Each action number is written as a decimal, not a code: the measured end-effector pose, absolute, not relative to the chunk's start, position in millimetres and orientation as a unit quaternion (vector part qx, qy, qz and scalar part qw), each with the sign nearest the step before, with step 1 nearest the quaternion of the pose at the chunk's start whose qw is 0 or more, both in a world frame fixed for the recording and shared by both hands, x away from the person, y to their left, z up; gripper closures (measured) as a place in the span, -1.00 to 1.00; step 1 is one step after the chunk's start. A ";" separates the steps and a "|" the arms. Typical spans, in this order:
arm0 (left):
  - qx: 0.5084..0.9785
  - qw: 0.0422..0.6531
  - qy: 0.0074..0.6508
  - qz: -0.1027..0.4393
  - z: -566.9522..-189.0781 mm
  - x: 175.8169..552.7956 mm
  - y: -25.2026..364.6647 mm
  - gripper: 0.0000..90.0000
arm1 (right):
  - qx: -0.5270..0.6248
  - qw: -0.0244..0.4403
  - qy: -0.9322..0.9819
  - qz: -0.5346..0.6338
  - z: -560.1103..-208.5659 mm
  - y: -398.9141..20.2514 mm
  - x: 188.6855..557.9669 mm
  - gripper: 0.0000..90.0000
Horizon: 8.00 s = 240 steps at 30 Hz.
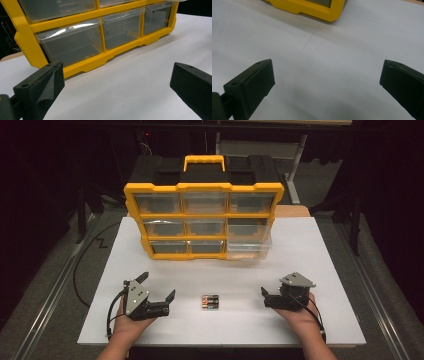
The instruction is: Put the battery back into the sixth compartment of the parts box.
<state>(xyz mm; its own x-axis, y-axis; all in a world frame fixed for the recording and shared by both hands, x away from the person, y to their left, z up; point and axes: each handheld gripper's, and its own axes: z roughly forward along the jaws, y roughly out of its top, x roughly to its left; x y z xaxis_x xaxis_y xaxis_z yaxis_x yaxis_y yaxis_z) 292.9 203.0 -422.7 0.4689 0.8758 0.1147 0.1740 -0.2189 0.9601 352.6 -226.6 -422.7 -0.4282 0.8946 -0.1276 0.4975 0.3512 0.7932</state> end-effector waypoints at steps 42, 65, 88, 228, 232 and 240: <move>0.688 0.507 0.385 0.348 -421.3 292.0 206.0 -0.99 | 0.460 0.167 0.848 0.202 -406.2 -228.1 374.1 -0.98; 0.690 0.510 0.379 0.347 -421.1 291.3 204.7 -0.99 | 0.404 0.081 0.907 0.085 -399.1 -206.5 383.3 -0.92; 0.689 0.516 0.377 0.342 -419.9 291.2 205.3 -0.99 | 0.291 0.045 0.955 0.035 -392.9 -150.6 380.7 -0.89; 0.674 0.526 0.387 0.346 -418.5 291.4 211.9 -0.99 | 0.071 0.032 0.996 0.032 -357.4 -105.9 365.8 0.76; 0.675 0.524 0.387 0.346 -418.6 292.0 213.4 -0.99 | 0.077 0.035 0.996 0.033 -351.0 -113.5 367.9 0.76; 0.675 0.527 0.385 0.345 -418.9 291.6 212.2 -0.99 | 0.086 0.044 0.995 0.030 -338.0 -123.7 373.2 0.76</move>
